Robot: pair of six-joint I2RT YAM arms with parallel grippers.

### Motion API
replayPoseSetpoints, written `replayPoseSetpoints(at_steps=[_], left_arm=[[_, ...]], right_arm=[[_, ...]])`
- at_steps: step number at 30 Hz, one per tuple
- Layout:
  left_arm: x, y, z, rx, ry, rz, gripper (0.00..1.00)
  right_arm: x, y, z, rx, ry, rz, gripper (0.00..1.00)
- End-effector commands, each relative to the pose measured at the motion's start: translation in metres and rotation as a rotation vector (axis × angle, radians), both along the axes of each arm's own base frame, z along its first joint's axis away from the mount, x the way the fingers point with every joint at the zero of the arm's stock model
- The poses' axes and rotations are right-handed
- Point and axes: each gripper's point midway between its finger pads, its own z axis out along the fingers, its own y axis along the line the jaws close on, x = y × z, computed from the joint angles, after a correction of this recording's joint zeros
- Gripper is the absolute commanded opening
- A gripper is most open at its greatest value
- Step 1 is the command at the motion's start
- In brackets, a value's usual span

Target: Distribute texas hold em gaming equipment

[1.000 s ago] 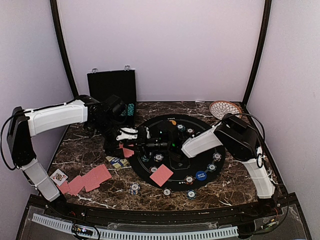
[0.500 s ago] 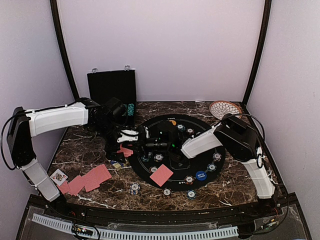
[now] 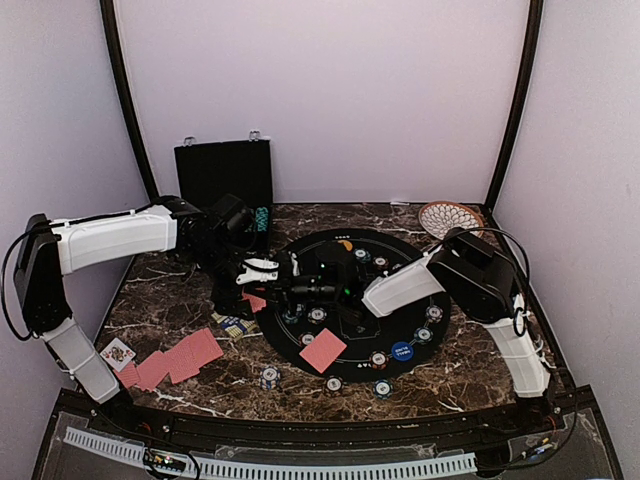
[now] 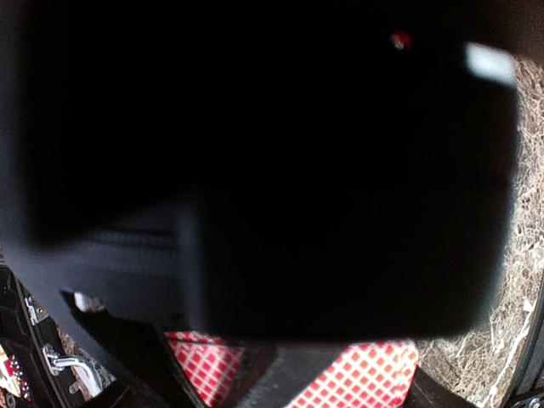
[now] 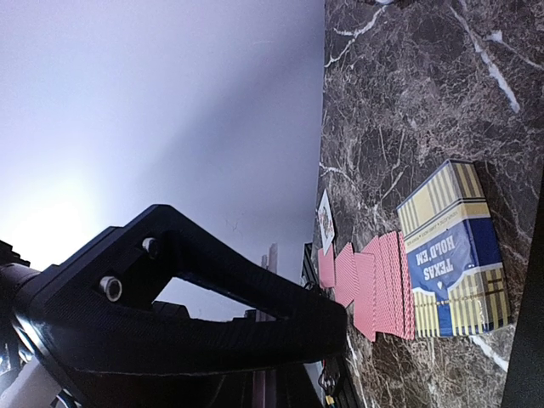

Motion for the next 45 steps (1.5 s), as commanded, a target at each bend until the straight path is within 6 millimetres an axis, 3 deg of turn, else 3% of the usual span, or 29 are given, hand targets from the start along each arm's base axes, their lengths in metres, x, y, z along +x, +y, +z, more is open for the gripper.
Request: replayPoseSetpoints(at_steps=[1, 7, 28, 33, 36, 41, 43, 44, 45], left_arm=[[-0.003, 0.015, 0.003, 0.058, -0.032, -0.004, 0.80], [-0.005, 0.019, 0.005, 0.075, -0.037, -0.006, 0.73], [-0.001, 0.016, 0.019, 0.065, -0.035, 0.022, 0.66], [0.000, 0.015, 0.021, 0.059, -0.037, 0.039, 0.64], [-0.001, 0.015, 0.021, 0.060, -0.024, 0.044, 0.61], [-0.002, 0.015, 0.024, 0.052, -0.018, 0.051, 0.60], [-0.001, 0.014, 0.026, 0.045, -0.019, 0.058, 0.61], [-0.001, 0.013, 0.027, 0.046, -0.021, 0.061, 0.65], [0.000, 0.013, 0.027, 0.047, -0.022, 0.068, 0.70]], right_arm=[[-0.006, -0.003, 0.049, 0.107, -0.092, 0.014, 0.00], [-0.006, -0.004, 0.045, 0.081, -0.105, 0.010, 0.00], [0.001, -0.011, 0.025, -0.013, -0.134, -0.023, 0.00], [0.002, -0.012, 0.035, 0.009, -0.141, -0.038, 0.00], [0.004, -0.011, 0.044, 0.021, -0.146, -0.050, 0.09], [0.003, -0.007, 0.057, 0.042, -0.148, -0.048, 0.13], [0.002, -0.005, 0.058, 0.060, -0.140, -0.038, 0.07], [0.001, -0.004, 0.059, 0.069, -0.138, -0.037, 0.00], [0.001, -0.005, 0.059, 0.078, -0.135, -0.034, 0.00]])
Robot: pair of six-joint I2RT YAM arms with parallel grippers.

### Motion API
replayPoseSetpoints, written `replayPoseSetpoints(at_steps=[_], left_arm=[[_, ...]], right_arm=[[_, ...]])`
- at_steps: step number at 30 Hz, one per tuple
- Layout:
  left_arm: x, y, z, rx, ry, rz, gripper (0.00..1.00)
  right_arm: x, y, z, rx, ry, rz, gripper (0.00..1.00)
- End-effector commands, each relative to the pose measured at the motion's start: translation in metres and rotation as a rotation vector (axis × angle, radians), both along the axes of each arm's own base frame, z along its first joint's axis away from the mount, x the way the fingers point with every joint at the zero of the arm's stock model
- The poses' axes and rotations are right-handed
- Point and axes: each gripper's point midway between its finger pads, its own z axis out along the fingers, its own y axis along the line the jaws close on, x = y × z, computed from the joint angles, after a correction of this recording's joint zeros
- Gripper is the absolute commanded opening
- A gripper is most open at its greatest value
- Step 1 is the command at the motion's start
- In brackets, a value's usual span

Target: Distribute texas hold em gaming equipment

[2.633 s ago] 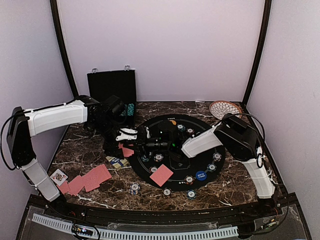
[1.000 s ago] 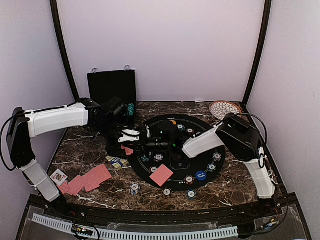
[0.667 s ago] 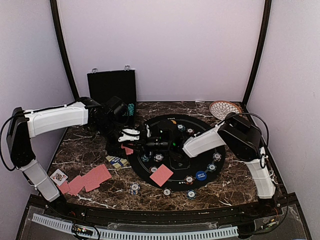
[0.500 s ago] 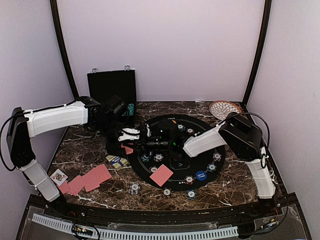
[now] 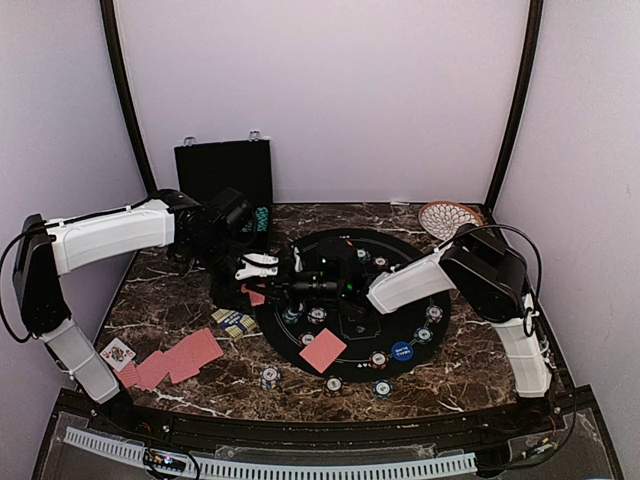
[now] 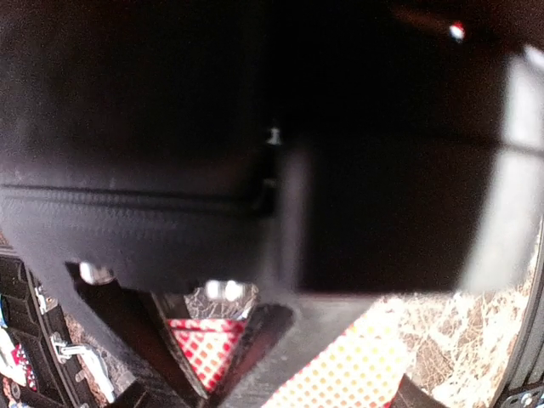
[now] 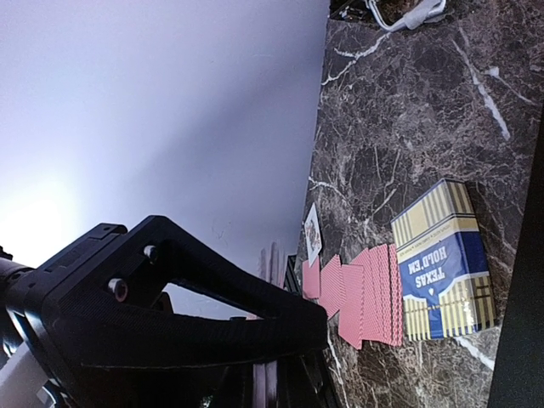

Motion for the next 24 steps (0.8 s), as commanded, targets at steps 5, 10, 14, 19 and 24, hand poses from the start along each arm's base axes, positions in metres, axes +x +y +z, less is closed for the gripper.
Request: replayPoseSetpoints(at_steps=[5, 10, 14, 19, 24], left_arm=[[0.009, 0.008, 0.032, -0.020, -0.082, 0.076, 0.99], [0.019, 0.007, 0.059, -0.083, -0.191, 0.099, 0.99], [0.018, 0.011, 0.073, -0.115, -0.245, 0.099, 0.99], [-0.001, 0.016, 0.078, -0.157, -0.246, 0.068, 0.99], [-0.020, 0.014, 0.079, -0.231, -0.243, 0.011, 0.99]], right_arm=[[-0.010, -0.003, 0.062, 0.174, -0.064, 0.045, 0.00], [-0.010, -0.014, 0.070, 0.168, -0.086, 0.041, 0.00], [-0.004, -0.028, 0.066, 0.153, -0.068, 0.020, 0.00], [-0.005, -0.039, 0.065, 0.190, -0.035, 0.024, 0.00], [-0.011, -0.038, 0.064, 0.207, -0.023, 0.051, 0.00]])
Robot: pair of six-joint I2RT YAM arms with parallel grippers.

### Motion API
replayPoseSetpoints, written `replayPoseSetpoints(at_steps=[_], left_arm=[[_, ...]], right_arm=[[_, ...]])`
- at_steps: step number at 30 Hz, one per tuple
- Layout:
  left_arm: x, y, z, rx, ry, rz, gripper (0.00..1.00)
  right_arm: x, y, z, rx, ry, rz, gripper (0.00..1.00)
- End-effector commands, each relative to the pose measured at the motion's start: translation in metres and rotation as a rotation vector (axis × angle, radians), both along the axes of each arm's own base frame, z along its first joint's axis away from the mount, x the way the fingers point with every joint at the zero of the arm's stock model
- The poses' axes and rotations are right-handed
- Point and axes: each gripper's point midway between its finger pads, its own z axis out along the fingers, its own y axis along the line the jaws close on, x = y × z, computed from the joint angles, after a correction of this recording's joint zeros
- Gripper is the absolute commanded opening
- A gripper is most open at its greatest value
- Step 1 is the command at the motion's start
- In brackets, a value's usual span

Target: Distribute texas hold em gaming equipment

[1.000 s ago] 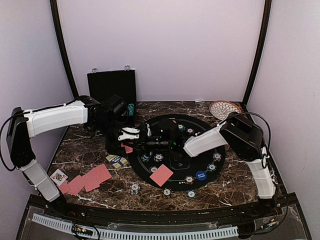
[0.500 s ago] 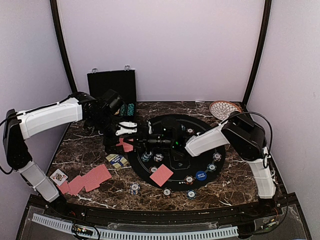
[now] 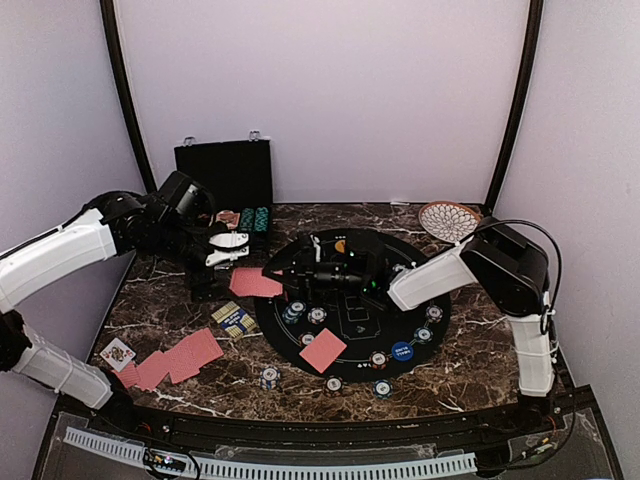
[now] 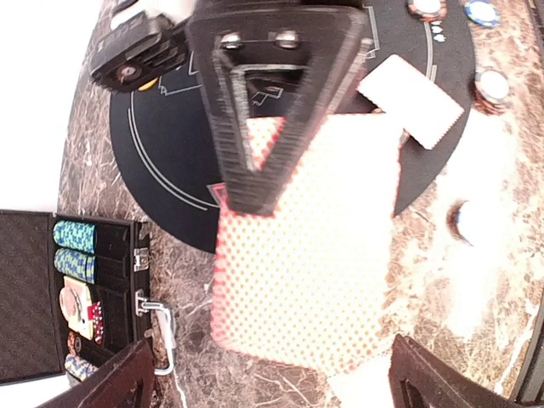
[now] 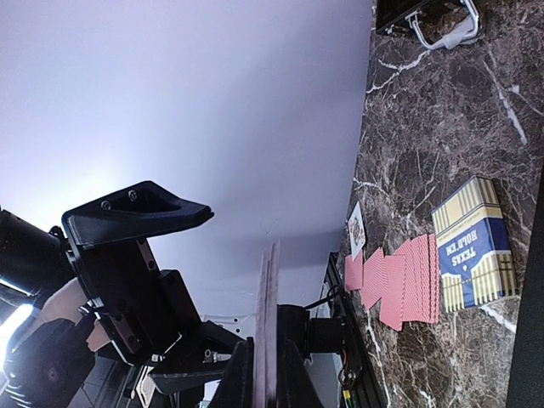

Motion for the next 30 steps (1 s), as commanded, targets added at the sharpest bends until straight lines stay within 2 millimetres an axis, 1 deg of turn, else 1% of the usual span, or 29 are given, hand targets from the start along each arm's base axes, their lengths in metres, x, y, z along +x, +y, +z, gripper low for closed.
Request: replayPoseSetpoints(at_steps=[1, 5, 8, 12, 17, 19, 28, 30], left_arm=[[-0.017, -0.004, 0.006, -0.081, -0.007, -0.075, 0.99], [-0.024, -0.003, -0.009, -0.063, 0.024, -0.104, 0.99], [-0.024, -0.007, -0.013, -0.059, 0.032, -0.134, 0.99], [-0.019, -0.015, -0.014, -0.071, 0.048, -0.144, 0.99], [-0.005, -0.022, -0.018, -0.056, 0.037, -0.128, 0.99], [-0.002, -0.024, -0.020, -0.056, 0.036, -0.128, 0.99], [0.006, -0.027, -0.019, -0.053, 0.016, -0.123, 0.99], [0.006, -0.026, -0.021, -0.046, 0.015, -0.121, 0.96]], right_arm=[[-0.011, 0.000, 0.025, 0.089, -0.036, 0.048, 0.00], [-0.016, 0.003, 0.027, 0.085, -0.045, 0.064, 0.00], [-0.018, 0.005, 0.026, 0.082, -0.041, 0.067, 0.00], [-0.019, 0.010, 0.028, 0.088, -0.041, 0.073, 0.00], [-0.023, 0.019, 0.030, 0.093, -0.043, 0.090, 0.00], [-0.024, 0.021, 0.030, 0.093, -0.043, 0.095, 0.00], [-0.023, 0.025, 0.026, 0.079, -0.041, 0.097, 0.00], [-0.024, 0.025, 0.023, 0.074, -0.036, 0.096, 0.00]])
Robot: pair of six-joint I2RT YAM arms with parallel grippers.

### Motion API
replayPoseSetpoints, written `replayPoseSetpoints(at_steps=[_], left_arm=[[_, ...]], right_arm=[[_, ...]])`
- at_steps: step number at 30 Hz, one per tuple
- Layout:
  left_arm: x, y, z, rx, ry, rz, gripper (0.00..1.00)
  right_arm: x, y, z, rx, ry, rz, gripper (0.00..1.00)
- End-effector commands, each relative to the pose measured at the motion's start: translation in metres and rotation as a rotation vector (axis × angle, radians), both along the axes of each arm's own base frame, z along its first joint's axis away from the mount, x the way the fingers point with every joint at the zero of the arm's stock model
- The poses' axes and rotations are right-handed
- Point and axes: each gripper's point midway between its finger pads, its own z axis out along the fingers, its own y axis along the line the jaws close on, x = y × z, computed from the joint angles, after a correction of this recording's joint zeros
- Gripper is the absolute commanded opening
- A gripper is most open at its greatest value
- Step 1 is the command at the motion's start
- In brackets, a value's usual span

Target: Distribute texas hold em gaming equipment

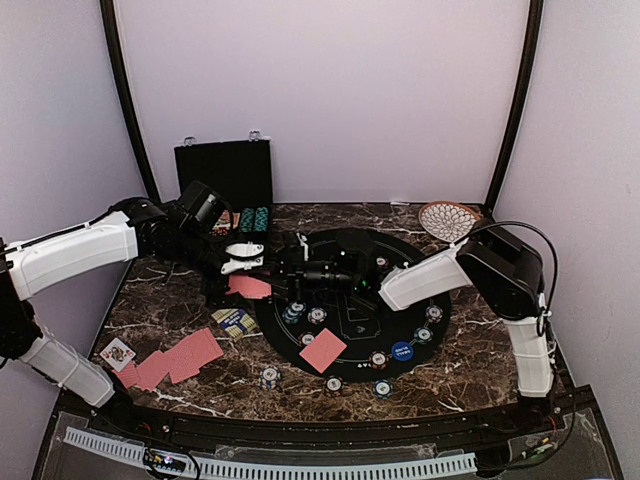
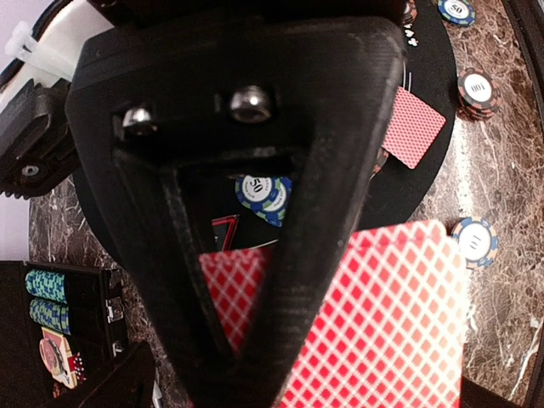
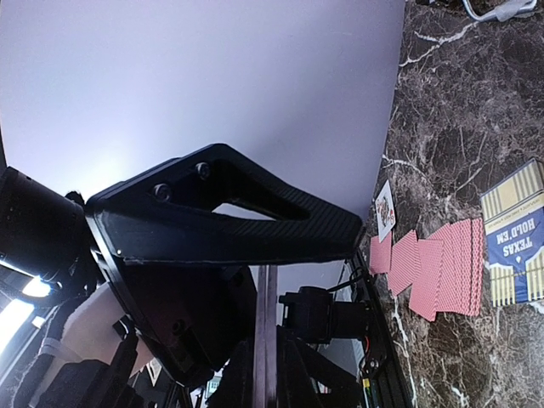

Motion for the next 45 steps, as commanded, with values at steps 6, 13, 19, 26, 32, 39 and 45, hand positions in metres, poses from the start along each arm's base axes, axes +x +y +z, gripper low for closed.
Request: replayPoseSetpoints(at_steps=[6, 13, 19, 26, 32, 39, 45], left_arm=[[0.008, 0.001, 0.005, 0.008, -0.042, 0.008, 0.80], [0.005, 0.004, 0.003, 0.017, -0.017, 0.025, 0.73], [0.005, 0.005, -0.006, 0.039, 0.021, 0.053, 0.64], [0.010, 0.008, -0.013, 0.068, 0.006, 0.068, 0.61], [0.013, 0.008, -0.016, 0.080, -0.002, 0.077, 0.61], [0.012, 0.008, -0.014, 0.081, 0.013, 0.083, 0.92], [0.001, 0.007, -0.011, 0.070, 0.073, 0.075, 0.99]], right_arm=[[-0.002, 0.005, -0.004, -0.006, -0.028, 0.002, 0.00], [0.001, 0.002, -0.010, -0.036, -0.035, -0.022, 0.00], [0.005, 0.004, -0.008, -0.035, -0.035, -0.037, 0.07], [0.003, 0.012, -0.004, -0.028, -0.035, -0.022, 0.17], [-0.003, 0.019, -0.005, -0.013, -0.016, 0.019, 0.17], [-0.005, 0.021, -0.007, -0.003, -0.014, 0.032, 0.00], [-0.005, 0.018, -0.003, -0.009, -0.039, 0.021, 0.00]])
